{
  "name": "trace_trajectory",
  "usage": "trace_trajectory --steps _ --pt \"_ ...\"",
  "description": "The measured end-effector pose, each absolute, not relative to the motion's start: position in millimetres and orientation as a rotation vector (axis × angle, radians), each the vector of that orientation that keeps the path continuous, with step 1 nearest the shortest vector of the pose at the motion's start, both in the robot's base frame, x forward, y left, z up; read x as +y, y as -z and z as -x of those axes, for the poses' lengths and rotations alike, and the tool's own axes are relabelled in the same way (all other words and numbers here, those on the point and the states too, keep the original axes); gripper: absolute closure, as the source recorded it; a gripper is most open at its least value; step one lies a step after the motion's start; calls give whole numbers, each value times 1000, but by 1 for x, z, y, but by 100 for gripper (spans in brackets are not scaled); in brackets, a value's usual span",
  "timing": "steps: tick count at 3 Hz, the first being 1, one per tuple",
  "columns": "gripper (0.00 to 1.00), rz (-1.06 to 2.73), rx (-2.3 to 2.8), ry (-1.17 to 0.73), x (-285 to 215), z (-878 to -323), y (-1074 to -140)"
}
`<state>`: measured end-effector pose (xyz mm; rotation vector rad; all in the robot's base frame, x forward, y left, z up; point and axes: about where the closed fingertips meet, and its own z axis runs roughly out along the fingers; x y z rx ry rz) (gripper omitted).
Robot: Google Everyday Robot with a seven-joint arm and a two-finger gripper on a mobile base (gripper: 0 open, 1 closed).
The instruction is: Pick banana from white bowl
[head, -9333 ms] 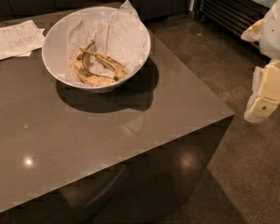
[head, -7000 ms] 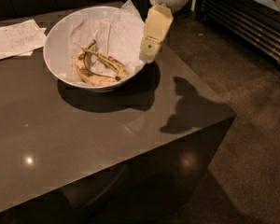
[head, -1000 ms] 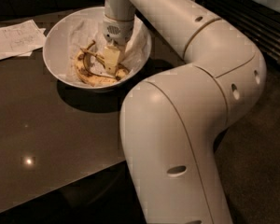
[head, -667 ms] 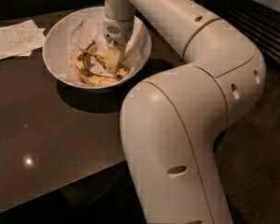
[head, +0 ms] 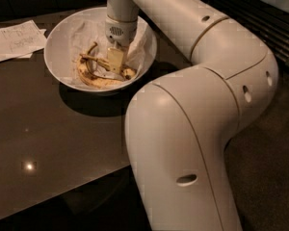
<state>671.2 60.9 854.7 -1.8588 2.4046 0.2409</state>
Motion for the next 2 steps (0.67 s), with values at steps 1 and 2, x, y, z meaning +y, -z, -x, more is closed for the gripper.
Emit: trace_trajectory --steps 1,2 --pt "100 1870 2340 -184 63 -661 -871" --pt "100 1886 2288 -139 61 -646 -887"
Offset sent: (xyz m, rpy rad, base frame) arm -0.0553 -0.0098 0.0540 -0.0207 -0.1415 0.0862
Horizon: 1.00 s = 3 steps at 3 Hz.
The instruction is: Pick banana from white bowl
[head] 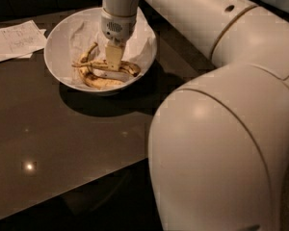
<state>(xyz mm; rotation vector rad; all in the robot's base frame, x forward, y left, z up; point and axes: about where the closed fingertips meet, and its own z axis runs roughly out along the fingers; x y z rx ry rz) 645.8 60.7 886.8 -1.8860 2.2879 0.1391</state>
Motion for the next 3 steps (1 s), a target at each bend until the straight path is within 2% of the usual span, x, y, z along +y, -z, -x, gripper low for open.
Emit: trace_trajectory --steps 3 --pt "100 1916 2163 -13 60 -608 -924"
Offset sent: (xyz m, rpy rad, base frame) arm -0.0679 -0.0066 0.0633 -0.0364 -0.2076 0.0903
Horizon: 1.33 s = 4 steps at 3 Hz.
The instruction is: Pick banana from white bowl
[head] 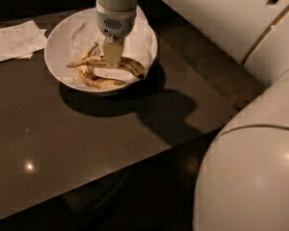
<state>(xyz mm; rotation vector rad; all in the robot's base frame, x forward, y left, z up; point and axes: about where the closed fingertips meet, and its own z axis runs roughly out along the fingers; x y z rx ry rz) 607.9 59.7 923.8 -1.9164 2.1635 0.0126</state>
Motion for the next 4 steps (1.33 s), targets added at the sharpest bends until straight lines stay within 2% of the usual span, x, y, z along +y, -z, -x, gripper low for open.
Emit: trace_trajectory --steps 1,2,4 --pt "100 1921 2158 21 63 -605 -935" --pt "100 1963 2110 18 71 -576 -967" --pt "100 1955 2120 8 75 -567 -972"
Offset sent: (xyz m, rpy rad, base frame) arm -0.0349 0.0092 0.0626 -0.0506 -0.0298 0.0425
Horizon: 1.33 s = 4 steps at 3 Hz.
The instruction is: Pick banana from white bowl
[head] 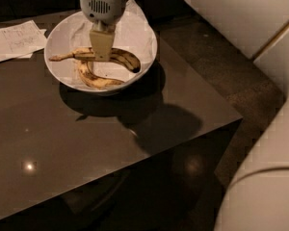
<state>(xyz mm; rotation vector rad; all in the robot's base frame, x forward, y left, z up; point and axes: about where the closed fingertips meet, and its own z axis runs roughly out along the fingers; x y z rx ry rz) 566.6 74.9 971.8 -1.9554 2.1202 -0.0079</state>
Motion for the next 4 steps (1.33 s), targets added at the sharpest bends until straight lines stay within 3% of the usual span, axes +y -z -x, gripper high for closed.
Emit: trace_trajectory --steps 2,4 --pt "100 1832 2285 -154 67 -508 -969" --pt "100 1736 2374 -189 65 -460 -973"
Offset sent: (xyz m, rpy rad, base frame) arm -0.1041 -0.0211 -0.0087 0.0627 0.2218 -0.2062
